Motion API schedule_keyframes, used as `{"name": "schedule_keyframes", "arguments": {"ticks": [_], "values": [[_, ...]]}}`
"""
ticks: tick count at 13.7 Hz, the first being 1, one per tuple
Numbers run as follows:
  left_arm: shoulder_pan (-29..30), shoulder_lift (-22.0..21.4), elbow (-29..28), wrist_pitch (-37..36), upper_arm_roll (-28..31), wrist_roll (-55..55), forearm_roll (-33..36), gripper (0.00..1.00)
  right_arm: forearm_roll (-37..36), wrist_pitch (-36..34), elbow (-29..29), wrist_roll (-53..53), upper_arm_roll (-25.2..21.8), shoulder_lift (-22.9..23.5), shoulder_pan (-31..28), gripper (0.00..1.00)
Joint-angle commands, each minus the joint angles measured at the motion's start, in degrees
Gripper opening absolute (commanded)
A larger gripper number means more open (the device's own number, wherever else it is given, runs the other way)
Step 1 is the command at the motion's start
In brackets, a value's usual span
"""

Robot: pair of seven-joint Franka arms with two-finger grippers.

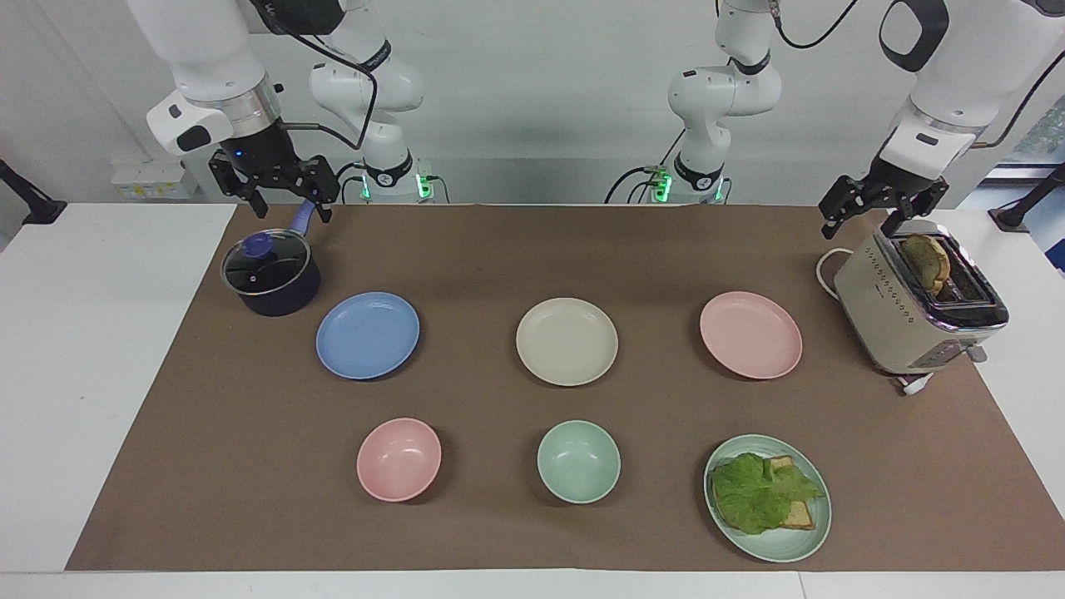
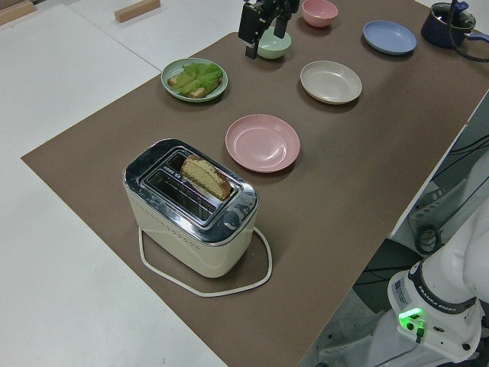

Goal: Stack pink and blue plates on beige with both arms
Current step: 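Move the left gripper out from rest toward the pink plate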

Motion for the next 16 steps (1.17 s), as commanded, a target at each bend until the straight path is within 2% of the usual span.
{"name": "schedule_keyframes", "arguments": {"ticks": [1,6,8,11,13,16], "values": [[-0.89,-0.37,-0.52,0.61,0.58,0.08,0.78,1.0,-0.4,1.13,-1.74,0.09,0.16,-1.38,-0.52,1.0],[-0.1,-0.63,-2.09,0.78,0.66,0.08,0.78,1.0,-0.4,1.05,-1.74,-0.26,0.16,-1.38,-0.69,1.0],[0.42,-0.19,-6.21,3.32,0.75,-0.19,0.78,1.0,-0.32,1.04,-2.0,0.09,0.25,-1.46,-0.69,1.0],[1.39,0.07,-13.94,12.0,0.75,-0.45,0.69,1.0,-0.32,1.57,-2.62,0.18,0.16,-1.81,-0.69,1.0],[1.74,1.73,-17.12,16.59,0.75,-0.71,0.69,1.0,-0.32,1.66,-2.62,0.18,0.16,-1.81,-0.7,1.0],[2.27,6.03,-18.44,18.62,0.75,-0.45,0.69,1.0,-0.32,1.66,-2.71,0.27,0.16,-1.9,-0.69,1.0]]}}
